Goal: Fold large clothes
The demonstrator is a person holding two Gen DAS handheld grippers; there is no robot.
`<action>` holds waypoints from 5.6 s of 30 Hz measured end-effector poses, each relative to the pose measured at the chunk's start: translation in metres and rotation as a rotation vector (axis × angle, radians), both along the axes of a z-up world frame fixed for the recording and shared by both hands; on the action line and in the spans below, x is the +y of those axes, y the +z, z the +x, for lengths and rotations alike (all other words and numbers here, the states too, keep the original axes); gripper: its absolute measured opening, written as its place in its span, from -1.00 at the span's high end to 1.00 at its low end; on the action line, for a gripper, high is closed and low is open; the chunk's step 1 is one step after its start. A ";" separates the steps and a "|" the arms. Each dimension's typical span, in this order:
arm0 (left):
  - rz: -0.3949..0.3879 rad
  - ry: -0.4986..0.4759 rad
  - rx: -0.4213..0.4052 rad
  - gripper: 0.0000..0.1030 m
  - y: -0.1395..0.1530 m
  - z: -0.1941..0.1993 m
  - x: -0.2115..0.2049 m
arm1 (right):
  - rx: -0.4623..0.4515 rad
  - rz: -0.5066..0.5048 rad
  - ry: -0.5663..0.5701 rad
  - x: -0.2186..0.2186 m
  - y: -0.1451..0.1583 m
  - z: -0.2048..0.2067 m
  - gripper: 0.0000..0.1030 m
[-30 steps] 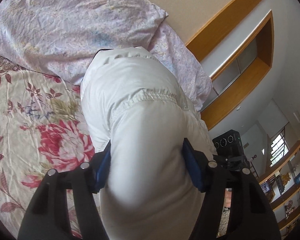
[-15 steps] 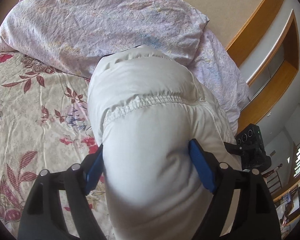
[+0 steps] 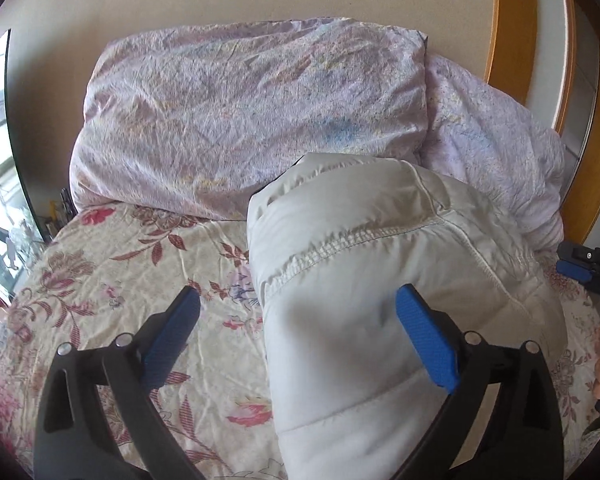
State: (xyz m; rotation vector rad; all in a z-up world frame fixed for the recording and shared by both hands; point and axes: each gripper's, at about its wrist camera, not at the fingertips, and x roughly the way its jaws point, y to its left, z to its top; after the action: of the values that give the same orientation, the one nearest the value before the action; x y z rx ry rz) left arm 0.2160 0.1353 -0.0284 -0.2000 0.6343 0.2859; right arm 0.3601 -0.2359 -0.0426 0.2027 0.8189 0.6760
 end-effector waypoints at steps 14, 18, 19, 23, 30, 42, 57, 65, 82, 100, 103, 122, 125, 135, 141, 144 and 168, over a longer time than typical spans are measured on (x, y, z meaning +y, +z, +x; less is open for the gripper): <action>0.027 -0.033 0.070 -0.92 -0.011 0.036 -0.019 | -0.193 -0.247 0.038 0.128 -0.013 0.003 -0.02; -0.004 -0.047 0.069 -0.96 -0.022 0.041 -0.016 | -0.162 -0.243 0.040 0.127 -0.031 0.014 -0.02; -0.017 -0.050 0.071 -0.96 -0.024 0.043 -0.015 | -0.152 -0.243 0.043 0.127 -0.033 0.015 -0.02; -0.077 -0.061 0.085 -0.97 -0.036 0.050 -0.007 | -0.135 -0.271 0.052 0.132 -0.044 0.020 -0.03; -0.078 -0.043 0.100 -0.97 -0.055 0.058 -0.008 | -0.139 -0.300 0.049 0.140 -0.057 0.021 -0.03; -0.028 -0.002 0.062 -0.95 -0.013 0.053 -0.004 | -0.169 -0.213 -0.007 0.135 -0.002 0.030 -0.03; -0.013 0.022 0.057 -0.97 -0.046 0.094 0.003 | -0.192 -0.272 -0.070 0.156 -0.036 0.072 -0.10; -0.018 0.025 0.086 -0.97 -0.057 0.103 0.005 | -0.118 -0.293 -0.033 0.161 -0.051 0.086 -0.16; -0.016 0.038 0.125 -0.97 -0.064 0.111 0.006 | -0.083 -0.329 -0.025 0.174 -0.055 0.104 -0.17; -0.056 0.045 0.072 -0.97 -0.053 0.086 0.009 | -0.066 -0.282 -0.035 0.131 -0.038 0.048 -0.46; -0.023 0.034 0.078 -0.96 -0.047 0.077 0.004 | -0.044 -0.298 -0.061 0.131 -0.037 0.048 -0.49; 0.037 0.020 0.051 -0.96 -0.005 -0.032 -0.042 | -0.147 -0.350 -0.207 0.073 0.018 -0.057 -0.97; 0.018 0.009 0.054 -0.96 -0.005 -0.056 -0.049 | -0.143 -0.332 -0.183 0.065 0.026 -0.078 -0.97; -0.002 0.008 0.068 -0.96 -0.004 -0.127 -0.077 | -0.120 -0.309 -0.113 0.048 0.044 -0.139 -0.97; -0.053 -0.032 0.099 -0.96 -0.007 -0.141 -0.088 | -0.110 -0.327 -0.093 0.047 0.042 -0.162 -0.97; -0.049 -0.050 0.107 -0.96 -0.006 -0.140 -0.091 | -0.114 -0.335 -0.088 0.046 0.041 -0.169 -0.97; -0.084 -0.098 0.115 -0.96 0.024 -0.157 -0.105 | -0.049 -0.326 -0.048 0.041 0.060 -0.190 -0.97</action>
State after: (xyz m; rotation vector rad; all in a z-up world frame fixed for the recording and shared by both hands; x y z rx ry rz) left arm 0.0589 0.0302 -0.0040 -0.2339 0.7680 0.1770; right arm 0.1697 -0.1951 0.0177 -0.0883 0.8624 0.4921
